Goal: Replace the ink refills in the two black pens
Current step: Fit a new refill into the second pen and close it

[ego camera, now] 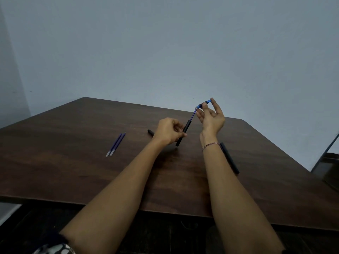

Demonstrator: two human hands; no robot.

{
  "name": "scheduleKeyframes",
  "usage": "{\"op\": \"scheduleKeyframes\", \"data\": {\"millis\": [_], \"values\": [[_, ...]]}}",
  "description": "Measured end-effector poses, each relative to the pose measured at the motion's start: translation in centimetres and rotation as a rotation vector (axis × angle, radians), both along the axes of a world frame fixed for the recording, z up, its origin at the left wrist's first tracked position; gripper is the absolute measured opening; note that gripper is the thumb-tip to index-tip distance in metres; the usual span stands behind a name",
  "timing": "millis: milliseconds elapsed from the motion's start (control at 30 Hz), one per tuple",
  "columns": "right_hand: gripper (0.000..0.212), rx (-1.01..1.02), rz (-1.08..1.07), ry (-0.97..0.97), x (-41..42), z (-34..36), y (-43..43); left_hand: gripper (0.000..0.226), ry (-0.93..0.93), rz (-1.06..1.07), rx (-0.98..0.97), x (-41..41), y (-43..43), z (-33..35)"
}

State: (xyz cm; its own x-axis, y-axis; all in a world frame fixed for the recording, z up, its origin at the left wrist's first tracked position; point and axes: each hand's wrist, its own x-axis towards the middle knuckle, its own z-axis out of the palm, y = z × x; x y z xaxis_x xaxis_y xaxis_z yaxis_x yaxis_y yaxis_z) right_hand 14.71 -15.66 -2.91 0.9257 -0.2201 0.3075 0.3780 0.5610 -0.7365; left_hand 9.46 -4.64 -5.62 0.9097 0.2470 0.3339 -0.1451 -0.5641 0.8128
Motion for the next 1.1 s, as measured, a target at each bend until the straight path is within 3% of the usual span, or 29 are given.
{"op": "scheduleKeyframes", "data": {"millis": [1100], "values": [[0.035, -0.432, -0.022, -0.093, 0.0, 0.2, 0.7, 0.027, -0.011, 0.087, 0.028, 0.3, 1.1, -0.1]]}}
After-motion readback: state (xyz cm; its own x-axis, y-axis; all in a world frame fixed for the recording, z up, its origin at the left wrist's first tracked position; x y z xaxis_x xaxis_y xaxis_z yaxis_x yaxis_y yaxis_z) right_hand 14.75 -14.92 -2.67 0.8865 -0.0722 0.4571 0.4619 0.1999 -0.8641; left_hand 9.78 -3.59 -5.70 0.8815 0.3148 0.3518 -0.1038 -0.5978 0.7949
